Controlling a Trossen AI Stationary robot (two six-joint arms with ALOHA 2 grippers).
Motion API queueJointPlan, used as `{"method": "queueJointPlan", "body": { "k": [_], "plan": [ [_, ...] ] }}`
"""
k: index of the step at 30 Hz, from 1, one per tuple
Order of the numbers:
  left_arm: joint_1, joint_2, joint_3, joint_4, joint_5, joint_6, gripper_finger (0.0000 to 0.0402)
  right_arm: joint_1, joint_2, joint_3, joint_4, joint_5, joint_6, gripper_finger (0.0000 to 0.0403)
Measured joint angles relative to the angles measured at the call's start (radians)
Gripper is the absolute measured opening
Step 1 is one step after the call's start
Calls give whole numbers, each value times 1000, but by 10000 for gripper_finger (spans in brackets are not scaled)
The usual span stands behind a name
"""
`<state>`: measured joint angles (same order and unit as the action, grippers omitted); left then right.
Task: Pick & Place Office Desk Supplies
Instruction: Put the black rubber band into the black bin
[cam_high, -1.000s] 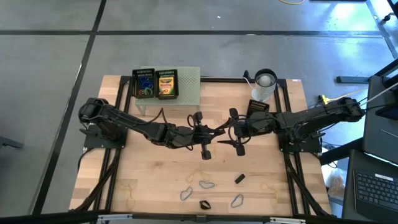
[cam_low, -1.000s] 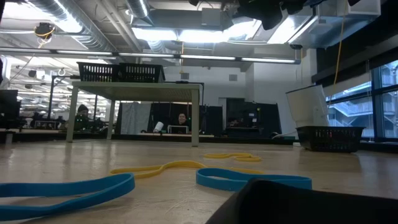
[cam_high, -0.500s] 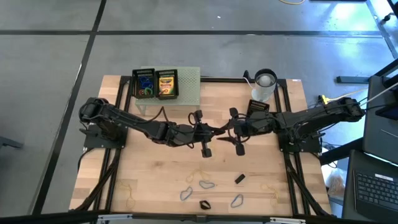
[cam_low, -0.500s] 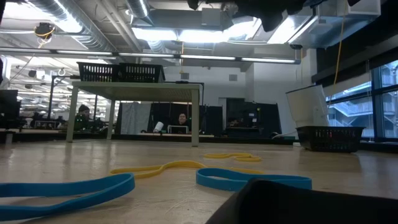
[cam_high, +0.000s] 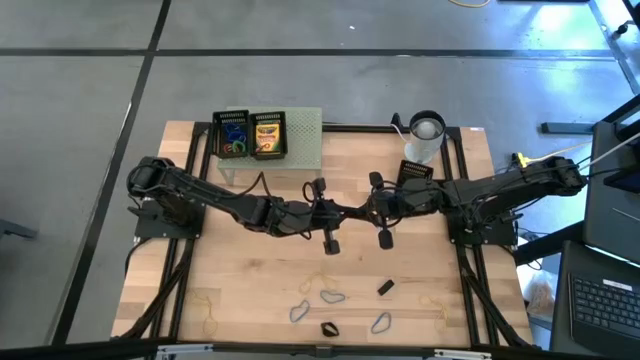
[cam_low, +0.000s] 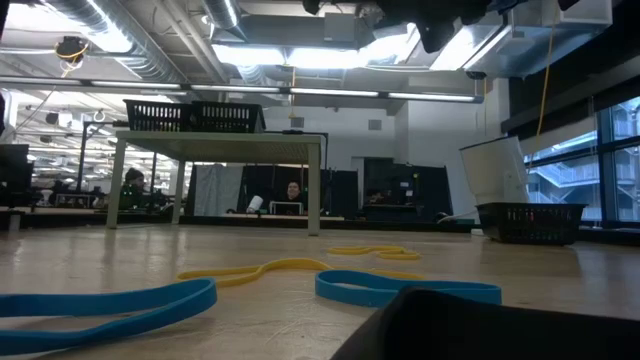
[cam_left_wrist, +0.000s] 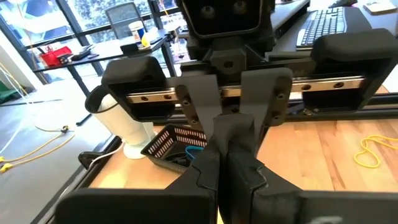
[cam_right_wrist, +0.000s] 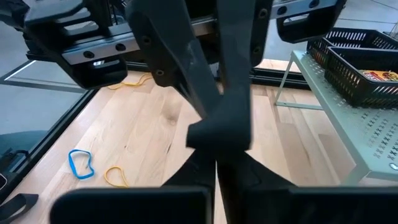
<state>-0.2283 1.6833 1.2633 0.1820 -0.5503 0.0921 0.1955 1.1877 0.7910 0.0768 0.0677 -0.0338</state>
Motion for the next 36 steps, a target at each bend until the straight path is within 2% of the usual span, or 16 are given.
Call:
{"method": "queueJointPlan", "body": {
  "k": [17,23,36],
  "plan": [
    [-7,0,0,-7,-9,40,16,1,0,0,-8,-7,0,2],
    [-7,0,0,-27,-11,60,53,1,0,0,-16,-8,0,1],
    [-7,-1,0,-58,-26,2,162,1,1,-1,-59,-8,26,0]
  ]
}}
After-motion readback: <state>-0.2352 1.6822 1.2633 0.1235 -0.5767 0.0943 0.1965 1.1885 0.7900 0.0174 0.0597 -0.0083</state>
